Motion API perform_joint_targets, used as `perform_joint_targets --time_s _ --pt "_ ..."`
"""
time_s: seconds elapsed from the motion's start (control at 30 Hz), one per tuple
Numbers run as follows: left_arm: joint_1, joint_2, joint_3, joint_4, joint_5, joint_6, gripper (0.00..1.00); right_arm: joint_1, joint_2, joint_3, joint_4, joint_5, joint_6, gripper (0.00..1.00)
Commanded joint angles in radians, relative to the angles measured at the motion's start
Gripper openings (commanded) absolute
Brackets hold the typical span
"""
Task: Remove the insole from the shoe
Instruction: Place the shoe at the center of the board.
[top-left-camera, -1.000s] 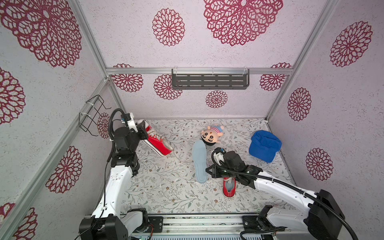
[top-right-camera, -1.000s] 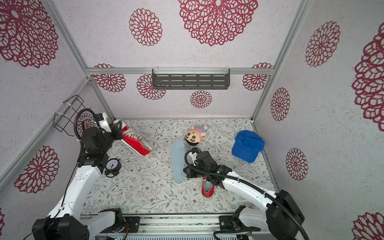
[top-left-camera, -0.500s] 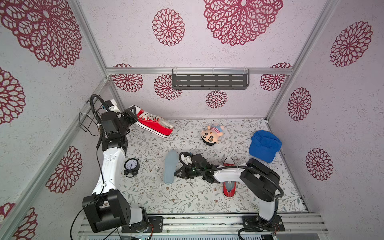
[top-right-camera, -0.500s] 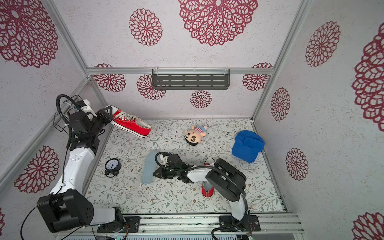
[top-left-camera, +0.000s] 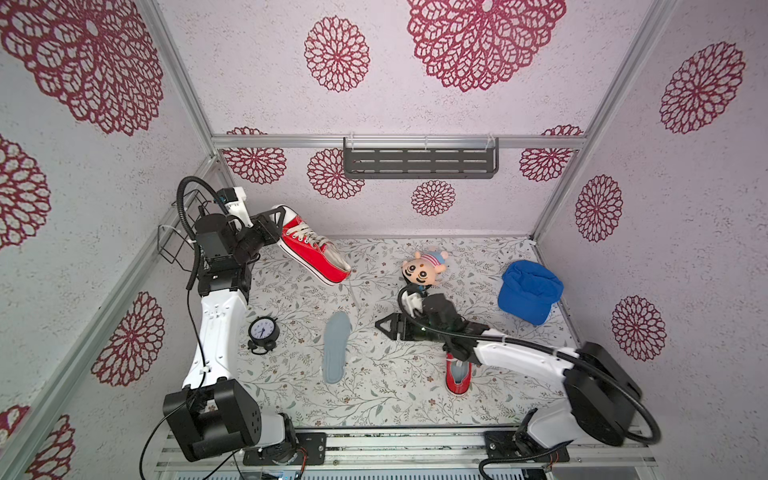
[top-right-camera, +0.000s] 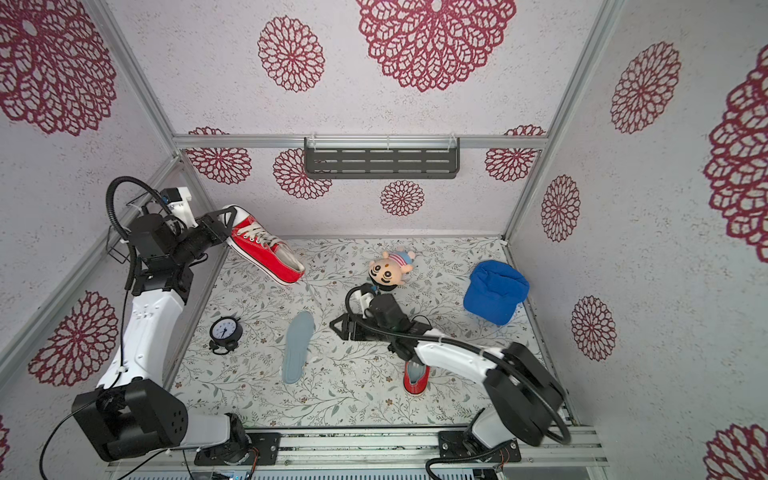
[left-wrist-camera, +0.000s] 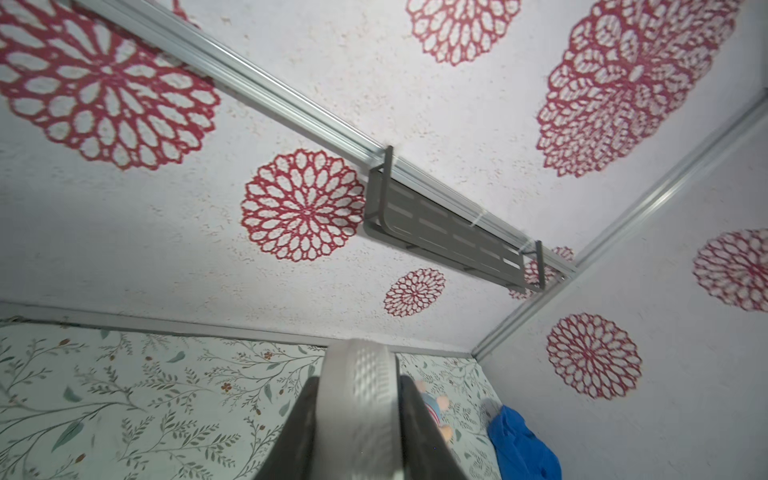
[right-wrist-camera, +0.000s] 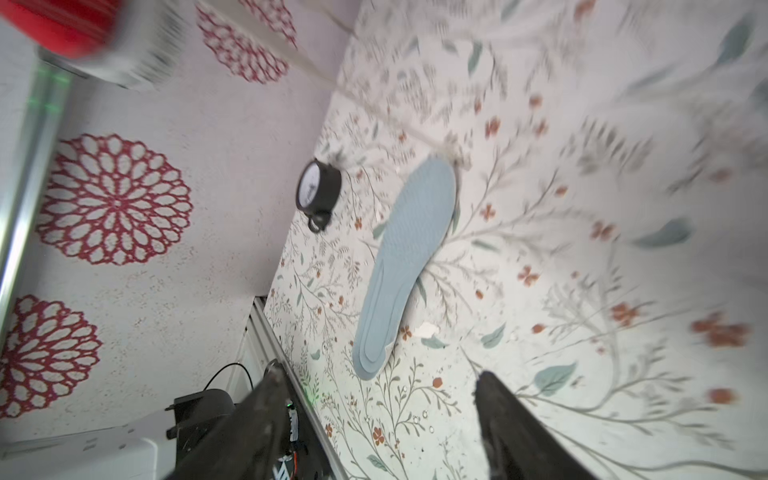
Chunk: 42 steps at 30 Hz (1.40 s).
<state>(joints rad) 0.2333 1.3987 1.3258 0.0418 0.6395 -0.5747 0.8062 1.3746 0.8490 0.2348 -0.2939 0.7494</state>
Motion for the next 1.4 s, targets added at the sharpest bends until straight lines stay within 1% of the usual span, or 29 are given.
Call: perform_joint_targets --time_s 0.0,0.07,0.17,0.27,0.33,0.43,0.57,0.6,0.63,0.7,0.73,0.77,0.83,0.9,0.93,0.97,1.07,1.13,1.2,1.27,1.37 --pt "-0.032 0.003 0.011 0.118 0.215 0.03 0.0 -0.073 -0.111 0.013 -0.088 -0.042 -0.223 0.86" --pt "-0.072 -0.003 -0.001 0.129 0.282 0.056 0.0 -0.113 -0.115 0.058 -0.066 -0.16 -0.251 0.91" --pt "-0.138 -0.021 -0.014 0.091 0.344 0.126 0.0 -0.125 -0.062 0.145 -0.01 -0.297 -0.265 0.93" --pt "-0.196 -0.041 -0.04 0.058 0.368 0.179 0.0 -0.125 0.0 0.2 0.121 -0.39 -0.21 0.96" --pt "-0.228 -0.054 -0.066 0.073 0.379 0.185 0.0 -0.122 0.04 0.218 0.227 -0.434 -0.146 0.96" --pt "-0.267 -0.071 -0.097 0.091 0.372 0.19 0.0 -0.111 0.105 0.236 0.375 -0.471 -0.049 0.94" --pt "-0.302 -0.075 -0.115 0.115 0.37 0.192 0.0 -0.076 0.185 0.277 0.456 -0.493 0.012 0.89" --pt "-0.306 -0.075 -0.117 0.118 0.372 0.189 0.0 -0.07 0.199 0.285 0.469 -0.493 0.024 0.87" --pt "-0.311 -0.074 -0.117 0.123 0.379 0.185 0.0 -0.063 0.215 0.292 0.487 -0.493 0.041 0.84" --pt "-0.316 -0.073 -0.122 0.131 0.379 0.177 0.0 -0.059 0.245 0.307 0.519 -0.496 0.078 0.71" --pt "-0.318 -0.073 -0.125 0.137 0.378 0.174 0.0 -0.058 0.256 0.309 0.539 -0.492 0.099 0.62" --pt "-0.319 -0.073 -0.127 0.143 0.372 0.169 0.02 -0.059 0.262 0.311 0.55 -0.485 0.114 0.46" --pt "-0.318 -0.079 -0.133 0.148 0.362 0.165 0.08 -0.063 0.262 0.315 0.544 -0.464 0.118 0.28" --pt "-0.316 -0.096 -0.137 0.137 0.336 0.169 0.22 -0.074 0.261 0.32 0.52 -0.443 0.112 0.11" --pt "-0.312 -0.112 -0.137 0.113 0.319 0.186 0.31 -0.084 0.263 0.324 0.503 -0.432 0.113 0.05" --pt "-0.306 -0.13 -0.138 0.086 0.291 0.206 0.47 -0.094 0.269 0.329 0.486 -0.422 0.116 0.01" --pt "-0.281 -0.217 -0.151 0.028 0.163 0.249 0.69 -0.127 0.308 0.354 0.448 -0.406 0.131 0.0" --pt "-0.258 -0.286 -0.171 -0.008 0.033 0.256 0.82 -0.145 0.353 0.394 0.395 -0.39 0.132 0.0" --pt "-0.233 -0.355 -0.185 -0.06 -0.096 0.259 0.92 -0.158 0.408 0.454 0.315 -0.361 0.108 0.0" --pt "-0.213 -0.42 -0.199 -0.125 -0.192 0.258 0.97 -0.169 0.48 0.551 0.176 -0.304 0.058 0.0" --pt "-0.205 -0.496 -0.221 -0.219 -0.273 0.257 0.97 -0.188 0.606 0.687 0.065 -0.236 0.05 0.0"
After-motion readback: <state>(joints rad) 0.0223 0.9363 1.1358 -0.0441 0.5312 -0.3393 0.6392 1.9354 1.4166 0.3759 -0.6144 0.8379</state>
